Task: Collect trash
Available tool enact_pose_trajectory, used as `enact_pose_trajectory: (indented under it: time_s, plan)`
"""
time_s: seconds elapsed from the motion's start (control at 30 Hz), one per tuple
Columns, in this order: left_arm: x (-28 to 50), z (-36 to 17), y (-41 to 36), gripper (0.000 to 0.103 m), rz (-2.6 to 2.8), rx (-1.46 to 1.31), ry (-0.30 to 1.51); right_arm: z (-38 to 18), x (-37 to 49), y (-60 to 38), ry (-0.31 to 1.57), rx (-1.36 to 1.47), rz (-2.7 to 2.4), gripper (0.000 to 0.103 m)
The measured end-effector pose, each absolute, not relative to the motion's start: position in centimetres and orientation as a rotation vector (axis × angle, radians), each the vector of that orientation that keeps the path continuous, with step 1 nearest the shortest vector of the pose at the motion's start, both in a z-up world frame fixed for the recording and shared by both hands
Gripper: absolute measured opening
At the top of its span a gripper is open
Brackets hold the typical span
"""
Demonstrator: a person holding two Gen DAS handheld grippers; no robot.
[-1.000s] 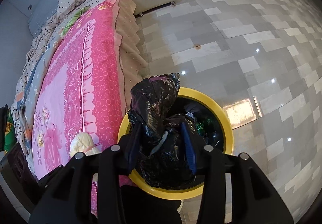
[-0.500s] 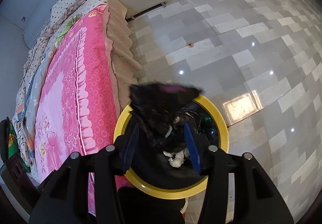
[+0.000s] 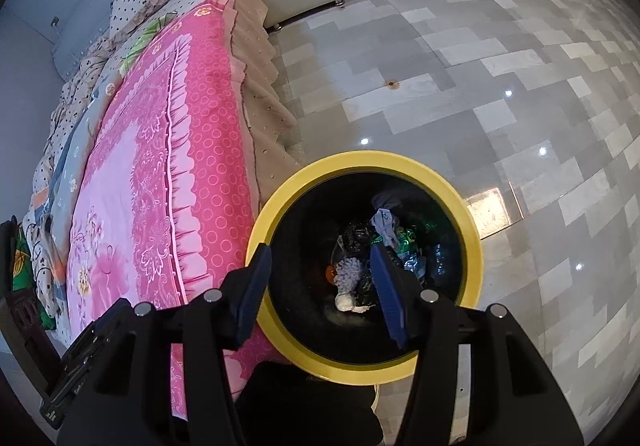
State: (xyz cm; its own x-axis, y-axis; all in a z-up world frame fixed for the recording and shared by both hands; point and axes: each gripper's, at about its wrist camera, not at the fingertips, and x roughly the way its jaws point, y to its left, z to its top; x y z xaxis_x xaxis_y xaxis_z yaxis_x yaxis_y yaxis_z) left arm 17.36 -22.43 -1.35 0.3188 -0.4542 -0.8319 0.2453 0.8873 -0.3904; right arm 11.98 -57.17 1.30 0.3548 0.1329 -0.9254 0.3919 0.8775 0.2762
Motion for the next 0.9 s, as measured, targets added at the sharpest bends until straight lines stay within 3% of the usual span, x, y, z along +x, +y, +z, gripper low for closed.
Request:
enact_pose_trajectory:
  time_s: [0.47, 0.8, 0.9]
  plan:
    - [17.1, -2.8, -7.3, 0.056, -0.236, -0.282, 1.064, 1.8, 14.2, -41.7, 1.149, 0.391, 0.081, 0.050]
    - [14.7, -4.3, -1.3, 0.056, -0.178, -0.282, 1.028, 0.2, 13.2, -33.6, 1.096, 0.288, 0.144, 0.052]
    - [13.2, -4.1, -0.1, 0.074, -0.150, -0.268, 0.969, -0.3, 12.1, -32.6, 1.048, 0.265, 0.110, 0.055]
